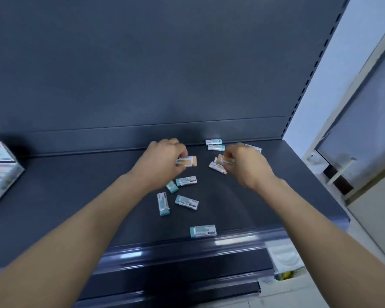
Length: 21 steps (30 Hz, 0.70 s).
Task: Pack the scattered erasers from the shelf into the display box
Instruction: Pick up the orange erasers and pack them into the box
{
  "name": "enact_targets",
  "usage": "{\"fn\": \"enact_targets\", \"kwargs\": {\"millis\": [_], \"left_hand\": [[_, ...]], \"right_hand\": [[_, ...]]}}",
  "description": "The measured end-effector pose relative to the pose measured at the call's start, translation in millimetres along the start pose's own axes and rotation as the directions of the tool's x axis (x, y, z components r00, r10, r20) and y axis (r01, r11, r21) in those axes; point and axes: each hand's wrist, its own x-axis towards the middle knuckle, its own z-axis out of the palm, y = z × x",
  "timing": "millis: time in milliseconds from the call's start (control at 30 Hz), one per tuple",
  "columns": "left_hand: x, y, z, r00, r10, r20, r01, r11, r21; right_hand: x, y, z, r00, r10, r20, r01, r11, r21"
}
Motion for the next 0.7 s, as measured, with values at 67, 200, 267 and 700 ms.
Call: {"fn": "enact_targets", "kwargs": {"millis": [67, 200, 267, 700], "left_hand": [[-12.2, -11.5, -13.3, 0.999, -0.033, -0.038, 0.033, 0.999, 0.015], [-45.0, -44.1, -39.2, 0.986, -0.114, -0.12, 0.119, 0.992, 0.037], [-61.4, -62.7, -49.3, 0.975, -0.155, -0.159, 0.162, 0.986, 0.03], [-199.0, -268.6, -131.2, 0.921, -0.294, -0.256, 0.298, 0.954, -0.026]], "right_hand": [[6.2, -22.0, -5.6, 0.998, -0.053, -0.038, 0.054, 0.998, 0.014], [16.3, -76.6, -9.5, 0.976, -0.199, -0.091, 0.201, 0.98, 0.015], [18.8, -105.5, -8.1, 0.963, -0.246, -0.11, 0.25, 0.968, 0.019], [27.1, -367.3, 40.1, 0.897, -0.396, -0.197, 0.413, 0.91, 0.047]]}}
